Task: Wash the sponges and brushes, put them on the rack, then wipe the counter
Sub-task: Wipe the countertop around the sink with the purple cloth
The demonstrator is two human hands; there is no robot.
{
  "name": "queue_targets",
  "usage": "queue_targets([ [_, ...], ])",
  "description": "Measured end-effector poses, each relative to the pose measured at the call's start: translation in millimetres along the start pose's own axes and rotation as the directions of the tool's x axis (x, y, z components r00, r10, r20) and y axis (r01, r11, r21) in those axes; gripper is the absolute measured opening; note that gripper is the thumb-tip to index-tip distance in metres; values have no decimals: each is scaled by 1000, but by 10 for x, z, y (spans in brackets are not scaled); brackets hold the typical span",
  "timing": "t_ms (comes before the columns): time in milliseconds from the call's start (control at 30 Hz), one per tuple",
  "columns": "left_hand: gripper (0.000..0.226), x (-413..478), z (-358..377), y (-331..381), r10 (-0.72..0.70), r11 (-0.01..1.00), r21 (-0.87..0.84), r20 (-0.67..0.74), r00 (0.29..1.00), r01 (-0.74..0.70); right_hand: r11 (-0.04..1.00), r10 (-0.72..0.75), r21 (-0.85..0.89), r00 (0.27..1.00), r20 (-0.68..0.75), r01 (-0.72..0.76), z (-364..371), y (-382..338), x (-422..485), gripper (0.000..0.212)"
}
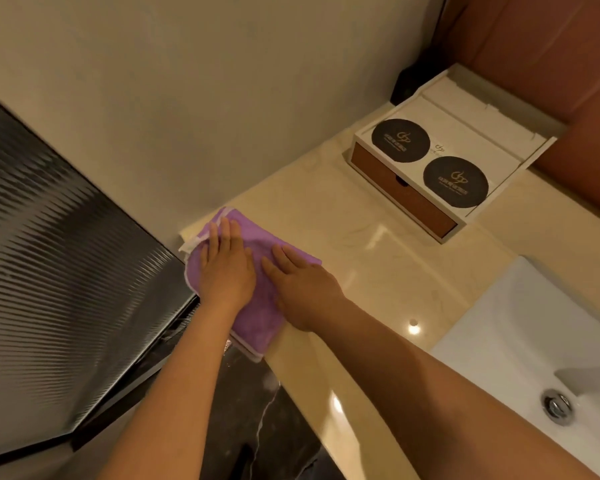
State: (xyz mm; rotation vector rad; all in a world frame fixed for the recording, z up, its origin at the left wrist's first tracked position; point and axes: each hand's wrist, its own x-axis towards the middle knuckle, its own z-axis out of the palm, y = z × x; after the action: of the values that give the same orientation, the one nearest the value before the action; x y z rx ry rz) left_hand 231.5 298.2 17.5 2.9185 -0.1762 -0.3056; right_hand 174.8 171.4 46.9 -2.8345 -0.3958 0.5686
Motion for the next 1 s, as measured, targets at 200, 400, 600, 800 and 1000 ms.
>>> queue_targets([
  [200, 57, 181, 27, -11, 107, 994, -6, -29, 994, -107, 996, 54, -68, 996, -65, -59, -23, -18, 20, 61],
  [400, 57, 320, -29, 90, 243, 970, 21, -7, 970, -243, 991, 129, -9, 983, -131, -132, 13, 67, 2, 59],
  [600, 72, 591, 26, 442, 430, 898, 84, 33, 902, -431, 966, 249, -18, 949, -194, -257, -29, 318, -114, 64],
  [800, 56, 780, 65, 1024, 538, 838, 42, 109, 836, -545, 914, 401, 43, 885, -238, -403, -72, 629, -276, 57],
  [1000, 56, 743, 82, 1181, 620, 774, 42, 152, 769, -632, 902, 431, 111, 885, -176, -417, -83, 719, -488, 59],
])
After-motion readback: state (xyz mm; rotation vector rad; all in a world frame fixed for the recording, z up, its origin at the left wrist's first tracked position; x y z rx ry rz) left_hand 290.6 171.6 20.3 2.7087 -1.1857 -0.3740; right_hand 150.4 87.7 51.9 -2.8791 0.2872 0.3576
